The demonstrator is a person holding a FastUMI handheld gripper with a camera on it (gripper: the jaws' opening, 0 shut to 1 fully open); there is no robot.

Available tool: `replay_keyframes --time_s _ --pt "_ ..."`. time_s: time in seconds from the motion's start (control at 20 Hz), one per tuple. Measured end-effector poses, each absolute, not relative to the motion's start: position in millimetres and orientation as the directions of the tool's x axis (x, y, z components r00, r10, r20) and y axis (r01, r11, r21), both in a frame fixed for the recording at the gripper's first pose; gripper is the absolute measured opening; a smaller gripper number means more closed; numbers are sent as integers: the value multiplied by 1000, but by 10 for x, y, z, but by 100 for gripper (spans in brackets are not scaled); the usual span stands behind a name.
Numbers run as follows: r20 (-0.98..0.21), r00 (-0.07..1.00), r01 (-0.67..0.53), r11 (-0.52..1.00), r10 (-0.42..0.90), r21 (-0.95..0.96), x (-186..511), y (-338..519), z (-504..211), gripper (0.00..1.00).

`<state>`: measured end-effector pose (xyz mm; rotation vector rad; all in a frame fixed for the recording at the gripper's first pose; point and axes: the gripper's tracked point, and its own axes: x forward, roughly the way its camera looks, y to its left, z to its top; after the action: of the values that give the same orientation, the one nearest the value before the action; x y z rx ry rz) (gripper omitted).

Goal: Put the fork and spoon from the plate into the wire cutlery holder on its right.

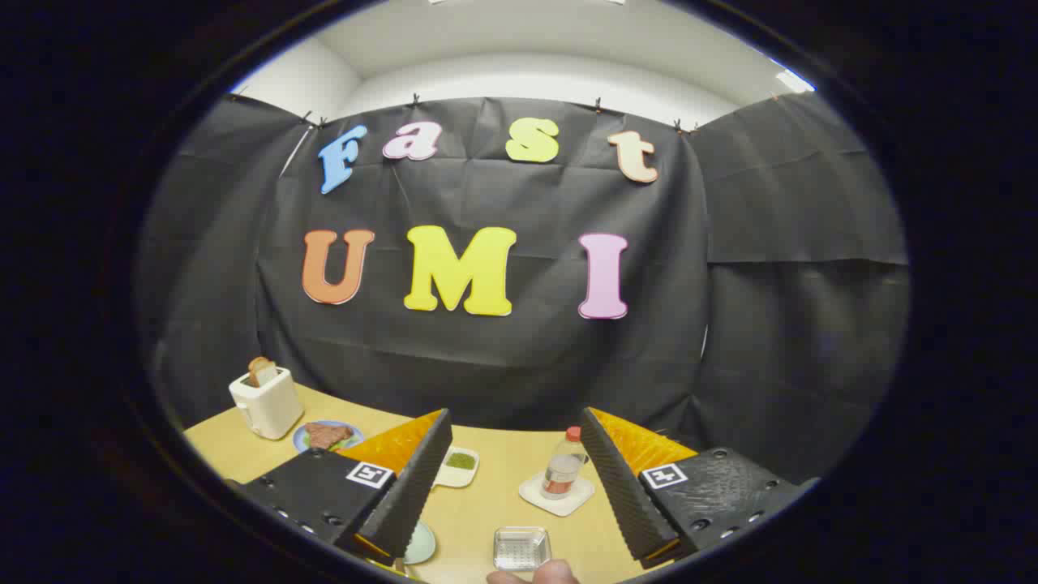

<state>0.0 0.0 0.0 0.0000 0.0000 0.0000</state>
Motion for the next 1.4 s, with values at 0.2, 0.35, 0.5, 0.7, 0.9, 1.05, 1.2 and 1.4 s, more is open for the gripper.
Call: replay_keyframes --time_s 0.2,0.35,0.5,0.7,0.9,1.05,1.2,1.4 --pt "-8 999 -40 999 40 1 31 110 -28 95" --pt "-7 998 -67 998 67 0 100 175 -23 95" --pt "-17 995 -98 995 98 -4 170 288 -14 95" --pt "-6 991 -130 991 130 -19 152 427 48 95" --pt "-59 983 -173 984 171 -33 188 581 -58 95" --pt "-129 969 -220 974 211 -61 231 710 -156 95" --pt "-226 941 -275 958 251 -79 241 860 -343 95" --pt "-364 891 -324 942 272 -89 206 1025 -711 95"
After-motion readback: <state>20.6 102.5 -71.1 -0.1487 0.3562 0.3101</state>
